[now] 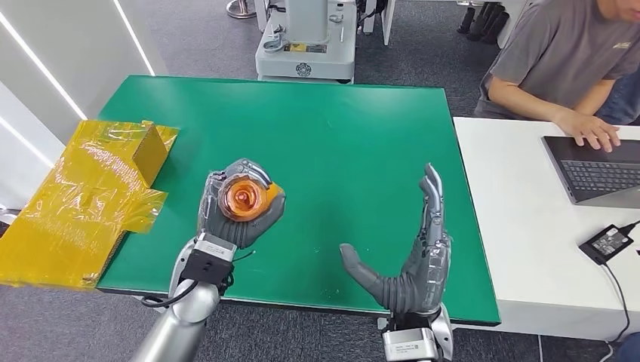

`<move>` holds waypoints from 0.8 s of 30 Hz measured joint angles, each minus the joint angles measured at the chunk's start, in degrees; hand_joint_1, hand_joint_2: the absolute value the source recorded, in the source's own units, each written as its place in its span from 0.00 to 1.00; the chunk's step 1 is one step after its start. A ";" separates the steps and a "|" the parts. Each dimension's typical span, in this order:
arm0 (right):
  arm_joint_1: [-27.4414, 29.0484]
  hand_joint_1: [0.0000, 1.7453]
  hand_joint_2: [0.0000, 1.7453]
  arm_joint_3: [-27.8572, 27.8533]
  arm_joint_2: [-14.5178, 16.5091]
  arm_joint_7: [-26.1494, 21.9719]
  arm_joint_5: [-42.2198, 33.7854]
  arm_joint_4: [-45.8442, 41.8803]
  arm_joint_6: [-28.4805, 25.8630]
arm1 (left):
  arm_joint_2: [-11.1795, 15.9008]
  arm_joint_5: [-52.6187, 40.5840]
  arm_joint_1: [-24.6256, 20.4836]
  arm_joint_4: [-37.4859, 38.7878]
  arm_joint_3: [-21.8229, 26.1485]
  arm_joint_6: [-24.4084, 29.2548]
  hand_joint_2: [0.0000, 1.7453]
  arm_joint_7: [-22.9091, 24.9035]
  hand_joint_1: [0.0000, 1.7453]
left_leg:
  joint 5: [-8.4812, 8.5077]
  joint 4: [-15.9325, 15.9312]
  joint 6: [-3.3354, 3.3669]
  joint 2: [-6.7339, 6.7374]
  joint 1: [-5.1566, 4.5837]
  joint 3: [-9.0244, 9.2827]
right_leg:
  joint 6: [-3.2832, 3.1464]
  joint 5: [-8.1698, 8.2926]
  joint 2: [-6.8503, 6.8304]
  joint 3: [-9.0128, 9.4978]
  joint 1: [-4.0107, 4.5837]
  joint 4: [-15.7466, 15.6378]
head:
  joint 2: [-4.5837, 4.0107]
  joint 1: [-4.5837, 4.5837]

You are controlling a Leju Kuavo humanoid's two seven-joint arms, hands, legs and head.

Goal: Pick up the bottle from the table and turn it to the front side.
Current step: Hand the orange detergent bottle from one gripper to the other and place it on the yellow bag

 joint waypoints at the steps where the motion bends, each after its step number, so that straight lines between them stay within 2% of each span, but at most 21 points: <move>1: 0.11 0.00 1.00 -0.07 0.00 0.04 -0.08 -0.14 0.20 | 0.68 -2.45 -0.80 -0.01 0.00 0.63 1.00 0.82 1.00 | 0.01 0.00 -0.01 0.00 0.00 0.00 | 0.00 0.00 0.00 0.00 0.00 0.01 | 0.00 -0.01; 8: 1.48 0.00 1.00 -0.34 0.03 -0.25 -0.90 -0.66 2.21 | 5.97 -18.35 -5.45 0.96 -0.09 1.91 1.00 9.46 1.00 | 0.04 0.00 -0.03 0.01 0.00 0.03 | -0.02 0.02 0.03 -0.01 0.00 0.02 | 0.00 -0.01; 14: 2.33 0.00 1.00 -0.88 0.29 -0.70 -1.20 -0.55 3.07 | 9.17 -23.20 -6.69 4.62 -0.75 2.52 1.00 11.03 1.00 | 0.04 -0.01 -0.03 0.03 0.00 0.02 | -0.03 0.02 0.06 -0.03 0.00 0.02 | 0.00 -0.01; 18: 2.41 0.00 1.00 -1.02 0.31 -0.75 -1.20 -0.52 2.40 | 10.87 -29.64 -8.38 7.28 -2.06 4.48 1.00 14.03 1.00 | 0.04 -0.01 -0.03 0.03 0.00 0.02 | -0.03 0.02 0.05 -0.03 0.00 0.01 | 0.00 -0.01; 24: 3.22 0.00 1.00 -1.21 0.31 -0.55 -1.19 -0.67 1.04 | 12.56 -35.68 -14.25 18.87 -3.75 8.16 1.00 15.05 1.00 | 0.10 -0.01 -0.02 0.03 0.00 0.02 | -0.08 0.06 0.05 -0.02 0.00 0.04 | 0.00 -0.01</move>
